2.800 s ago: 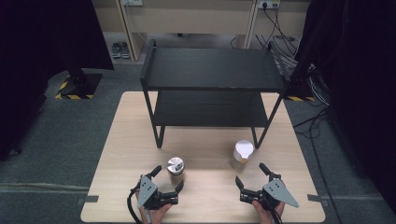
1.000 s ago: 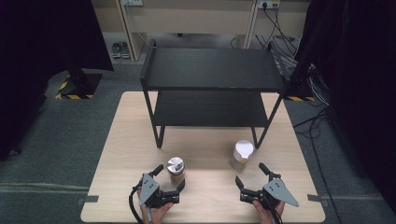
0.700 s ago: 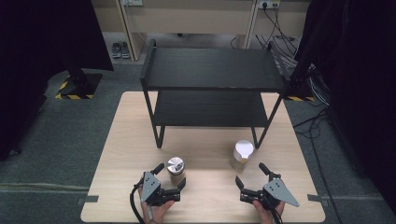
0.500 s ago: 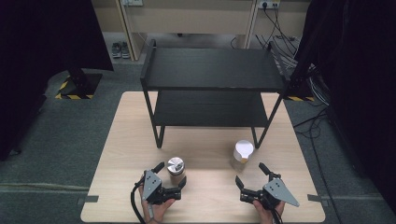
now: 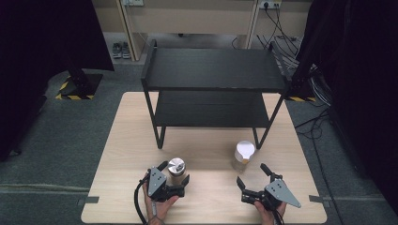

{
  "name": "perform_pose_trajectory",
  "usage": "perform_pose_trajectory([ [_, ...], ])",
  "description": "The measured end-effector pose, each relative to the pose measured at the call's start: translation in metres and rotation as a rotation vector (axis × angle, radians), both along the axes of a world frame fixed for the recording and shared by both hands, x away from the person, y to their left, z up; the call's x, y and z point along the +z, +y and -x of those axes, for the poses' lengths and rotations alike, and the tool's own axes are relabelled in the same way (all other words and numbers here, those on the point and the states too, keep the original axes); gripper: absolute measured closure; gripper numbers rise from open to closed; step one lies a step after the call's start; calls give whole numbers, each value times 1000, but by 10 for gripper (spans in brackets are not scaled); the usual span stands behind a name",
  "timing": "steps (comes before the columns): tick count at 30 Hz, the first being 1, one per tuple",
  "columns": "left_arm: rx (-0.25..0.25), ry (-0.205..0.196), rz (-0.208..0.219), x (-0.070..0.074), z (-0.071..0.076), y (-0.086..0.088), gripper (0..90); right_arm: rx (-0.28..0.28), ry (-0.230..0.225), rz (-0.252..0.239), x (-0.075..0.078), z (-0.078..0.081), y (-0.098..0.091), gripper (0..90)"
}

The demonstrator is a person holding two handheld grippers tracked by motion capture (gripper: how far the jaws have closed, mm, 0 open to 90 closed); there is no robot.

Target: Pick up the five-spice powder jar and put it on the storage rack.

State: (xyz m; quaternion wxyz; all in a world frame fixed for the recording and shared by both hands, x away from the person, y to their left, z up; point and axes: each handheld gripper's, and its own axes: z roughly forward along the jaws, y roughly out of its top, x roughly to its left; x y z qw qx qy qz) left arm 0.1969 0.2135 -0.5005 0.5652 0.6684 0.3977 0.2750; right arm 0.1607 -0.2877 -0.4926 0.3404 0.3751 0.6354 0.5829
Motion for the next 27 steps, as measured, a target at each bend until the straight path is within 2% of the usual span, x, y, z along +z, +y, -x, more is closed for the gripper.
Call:
perform_pose_trajectory([
  [8, 5, 15, -28, 3, -2, -3, 97, 2, 0, -1, 0, 0, 0, 6],
  [12, 7, 25, -58, 7, -4, -7, 139, 2, 2, -1, 0, 0, 0, 6],
  [18, 15, 36, -58, 8, -4, -8, 202, 4, 2, -2, 0, 0, 0, 6],
  [23, 10, 35, -65, 9, -5, -8, 300, 4, 1, -1, 0, 0, -1, 6],
  [27, 14, 31, -73, 9, -4, -9, 303, 4, 2, -1, 0, 0, -1, 6],
])
